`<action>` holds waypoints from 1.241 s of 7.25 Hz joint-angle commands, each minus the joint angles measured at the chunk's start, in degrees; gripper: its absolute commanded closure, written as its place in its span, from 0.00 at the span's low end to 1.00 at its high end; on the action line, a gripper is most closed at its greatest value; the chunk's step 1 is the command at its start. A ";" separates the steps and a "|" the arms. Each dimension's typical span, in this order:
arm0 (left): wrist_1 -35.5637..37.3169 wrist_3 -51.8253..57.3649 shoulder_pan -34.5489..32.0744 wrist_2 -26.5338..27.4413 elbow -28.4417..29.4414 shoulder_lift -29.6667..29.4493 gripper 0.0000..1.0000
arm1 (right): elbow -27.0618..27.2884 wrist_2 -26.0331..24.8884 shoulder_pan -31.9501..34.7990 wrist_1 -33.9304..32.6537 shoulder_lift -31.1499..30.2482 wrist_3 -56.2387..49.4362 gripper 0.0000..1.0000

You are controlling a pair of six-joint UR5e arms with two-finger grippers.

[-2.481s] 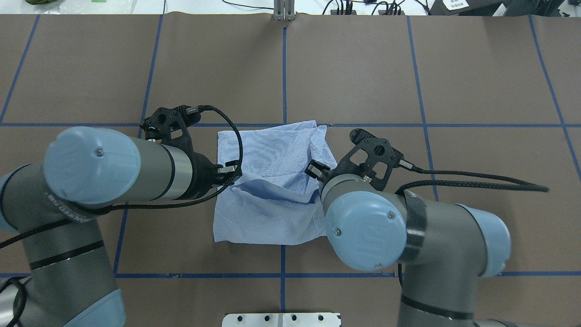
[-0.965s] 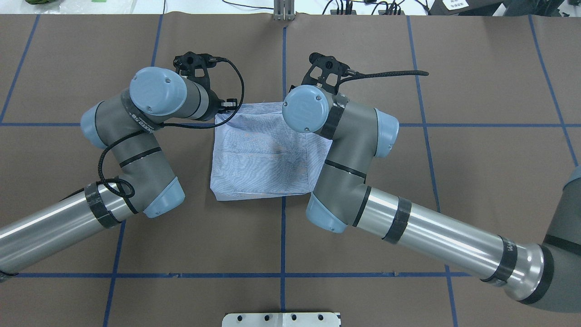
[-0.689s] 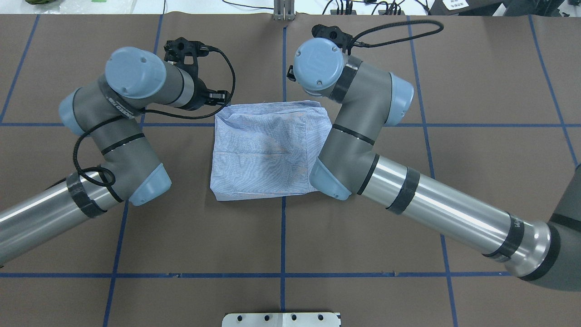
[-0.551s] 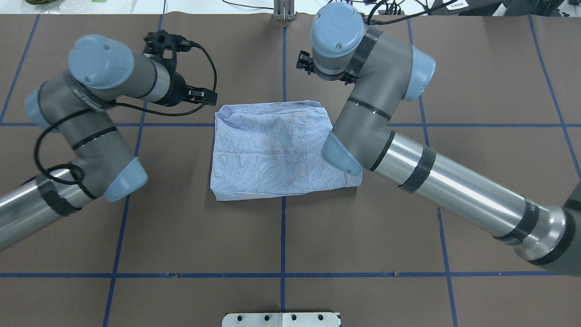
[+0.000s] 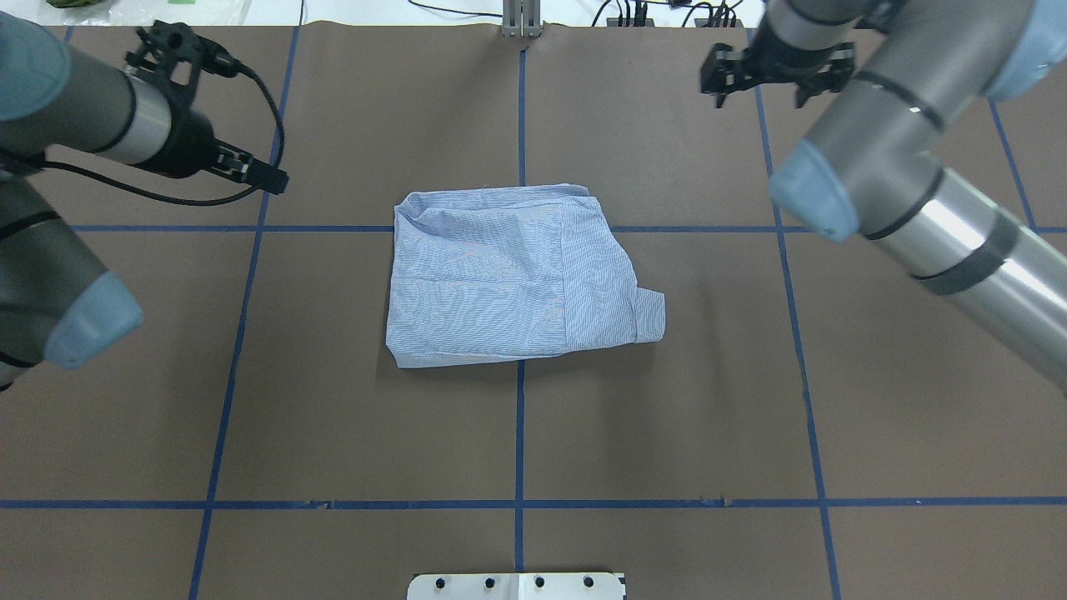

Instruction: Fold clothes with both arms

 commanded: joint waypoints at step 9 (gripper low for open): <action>8.98 29.23 -25.08 -16.09 0.72 19.92 0.00 | 1.04 13.39 27.17 14.87 -37.95 -28.21 0.00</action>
